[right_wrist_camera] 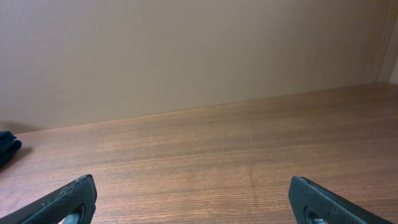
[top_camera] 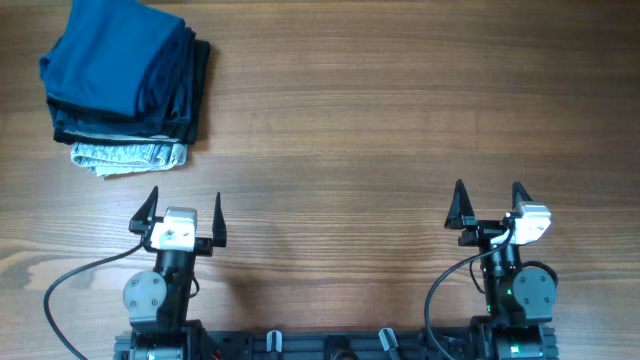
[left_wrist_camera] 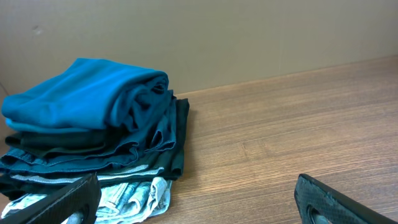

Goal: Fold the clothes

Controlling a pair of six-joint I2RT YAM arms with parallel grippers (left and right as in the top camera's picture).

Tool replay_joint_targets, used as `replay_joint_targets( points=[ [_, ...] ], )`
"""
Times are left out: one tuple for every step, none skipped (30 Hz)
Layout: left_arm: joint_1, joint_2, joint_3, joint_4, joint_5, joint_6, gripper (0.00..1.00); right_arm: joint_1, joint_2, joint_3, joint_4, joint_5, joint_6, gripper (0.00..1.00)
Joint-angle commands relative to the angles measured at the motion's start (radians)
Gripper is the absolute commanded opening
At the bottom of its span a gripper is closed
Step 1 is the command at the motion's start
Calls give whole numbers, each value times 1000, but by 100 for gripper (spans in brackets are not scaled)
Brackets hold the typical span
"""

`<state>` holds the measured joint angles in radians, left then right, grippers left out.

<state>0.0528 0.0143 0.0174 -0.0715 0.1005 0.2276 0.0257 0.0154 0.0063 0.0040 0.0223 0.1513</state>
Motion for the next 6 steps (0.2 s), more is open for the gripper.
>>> replay_joint_targets(
  points=[
    [5,-11,-11,2,-16,19,100,6,-8,-1,4,-16,-18,100],
    [5,-11,-11,2,-16,19,100,6,-8,-1,4,-16,-18,100],
    [5,-11,-11,2,-16,19,100,6,-8,-1,4,-16,-18,100],
    [5,-11,-11,2,-16,19,100,6,-8,-1,4,-16,-18,100],
    [5,-11,-11,2,-16,19,100,6,-8,-1,4,-16,-18,100],
    [5,-11,-11,2,-16,19,100,6,-8,-1,4,-16,-18,100]
  ],
)
